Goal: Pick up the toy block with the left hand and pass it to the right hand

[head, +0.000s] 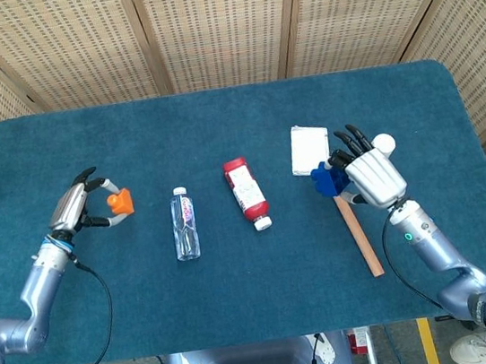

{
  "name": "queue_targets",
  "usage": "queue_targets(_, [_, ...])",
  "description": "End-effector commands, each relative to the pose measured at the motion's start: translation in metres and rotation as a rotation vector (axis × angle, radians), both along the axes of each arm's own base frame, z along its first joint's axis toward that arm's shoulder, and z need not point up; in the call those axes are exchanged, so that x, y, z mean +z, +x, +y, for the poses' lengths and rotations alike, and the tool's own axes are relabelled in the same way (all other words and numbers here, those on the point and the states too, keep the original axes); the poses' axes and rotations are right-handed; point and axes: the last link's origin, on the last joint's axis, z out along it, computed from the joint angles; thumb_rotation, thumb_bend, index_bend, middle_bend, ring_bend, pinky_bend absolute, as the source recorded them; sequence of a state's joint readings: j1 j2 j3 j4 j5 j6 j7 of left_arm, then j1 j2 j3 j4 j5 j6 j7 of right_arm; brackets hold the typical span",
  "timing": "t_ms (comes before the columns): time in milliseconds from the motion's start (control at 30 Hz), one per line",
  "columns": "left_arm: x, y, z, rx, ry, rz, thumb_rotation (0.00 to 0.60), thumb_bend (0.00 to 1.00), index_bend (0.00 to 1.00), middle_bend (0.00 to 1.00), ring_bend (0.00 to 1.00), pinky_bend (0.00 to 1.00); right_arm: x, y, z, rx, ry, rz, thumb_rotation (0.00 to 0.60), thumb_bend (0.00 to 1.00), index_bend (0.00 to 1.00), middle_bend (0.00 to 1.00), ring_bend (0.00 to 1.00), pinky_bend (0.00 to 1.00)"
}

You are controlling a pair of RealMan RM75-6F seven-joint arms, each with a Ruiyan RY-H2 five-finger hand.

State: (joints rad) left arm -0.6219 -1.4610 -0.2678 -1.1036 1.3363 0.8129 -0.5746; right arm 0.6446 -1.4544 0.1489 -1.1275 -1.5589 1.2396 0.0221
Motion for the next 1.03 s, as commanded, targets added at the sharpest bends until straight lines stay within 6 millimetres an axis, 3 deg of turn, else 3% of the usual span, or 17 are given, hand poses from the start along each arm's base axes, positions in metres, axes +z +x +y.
queue_targets(33, [-0.008,-0.003,-0.004,-0.004,0.001,0.026,0.6,0.05,0.01,0.0,0.0,0.0,0.001,-0.004,0.002,-0.042,0.022,0.008,0.6,0.0,0.0,0.0,0.0,0.0])
queue_targets(233, [0.006,0.001,-0.009,-0.039,0.057,0.012,0.6,0.0,0.0,0.0,0.0,0.0,0.017,0.002,0.015,-0.042,0.004,-0.05,0.6,0.0,0.0,0.0,0.0,0.0])
queue_targets(400, [0.037,0.0,-0.023,-0.065,0.158,0.005,0.6,0.0,0.0,0.0,0.0,0.0,0.04,-0.004,0.033,-0.047,-0.031,-0.145,0.6,0.0,0.0,0.0,0.0,0.0])
queue_targets(633, [0.079,-0.009,-0.073,-0.066,0.281,0.067,0.6,0.0,0.0,0.0,0.0,0.0,0.073,-0.037,0.072,-0.101,-0.098,-0.179,0.6,0.0,0.0,0.0,0.0,0.0])
queue_targets(833, [0.089,-0.017,-0.128,-0.036,0.342,0.156,0.6,0.0,0.0,0.0,0.0,0.0,0.087,-0.066,0.107,-0.224,-0.183,-0.119,0.6,0.0,0.0,0.0,0.0,0.0])
queue_targets(1033, [0.101,-0.023,-0.177,-0.015,0.345,0.265,0.6,0.0,0.0,0.0,0.0,0.0,0.094,-0.073,0.139,-0.286,-0.243,-0.123,0.6,0.0,0.0,0.0,0.0,0.0])
